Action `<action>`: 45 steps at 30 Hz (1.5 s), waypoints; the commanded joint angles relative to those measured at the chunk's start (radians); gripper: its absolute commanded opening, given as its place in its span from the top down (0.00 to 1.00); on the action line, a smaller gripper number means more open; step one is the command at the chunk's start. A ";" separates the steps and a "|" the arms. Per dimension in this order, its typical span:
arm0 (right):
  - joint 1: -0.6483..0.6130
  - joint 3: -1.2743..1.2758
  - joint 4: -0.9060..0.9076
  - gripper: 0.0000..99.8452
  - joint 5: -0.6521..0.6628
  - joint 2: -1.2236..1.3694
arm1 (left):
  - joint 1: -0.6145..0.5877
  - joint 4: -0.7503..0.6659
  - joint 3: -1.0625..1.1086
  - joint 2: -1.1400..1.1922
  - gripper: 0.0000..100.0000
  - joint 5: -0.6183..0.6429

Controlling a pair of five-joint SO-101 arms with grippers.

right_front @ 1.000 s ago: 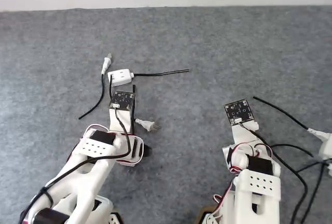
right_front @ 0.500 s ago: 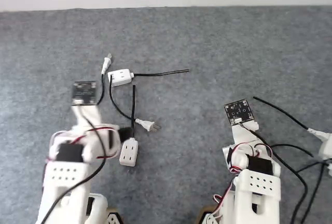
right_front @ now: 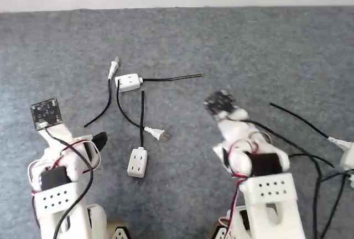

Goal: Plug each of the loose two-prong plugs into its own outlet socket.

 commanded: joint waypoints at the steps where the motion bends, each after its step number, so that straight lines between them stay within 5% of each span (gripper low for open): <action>1: -0.127 -0.247 0.030 0.97 -0.012 0.183 | -0.009 -0.087 -0.013 0.083 0.68 -0.008; 10: -0.358 -0.594 -0.087 0.97 -0.158 0.737 | -0.183 -0.259 -0.196 0.500 0.68 0.110; 17: -0.375 -0.555 -0.318 0.98 -0.175 0.888 | -0.216 -0.282 -0.352 0.764 0.68 0.140; 23: -0.375 -0.540 -0.421 0.98 -0.149 0.960 | -0.216 -0.272 -0.377 0.789 0.68 0.141; 45: -0.481 -0.540 -0.343 0.98 -0.149 1.055 | -0.215 -0.272 -0.378 0.789 0.68 0.141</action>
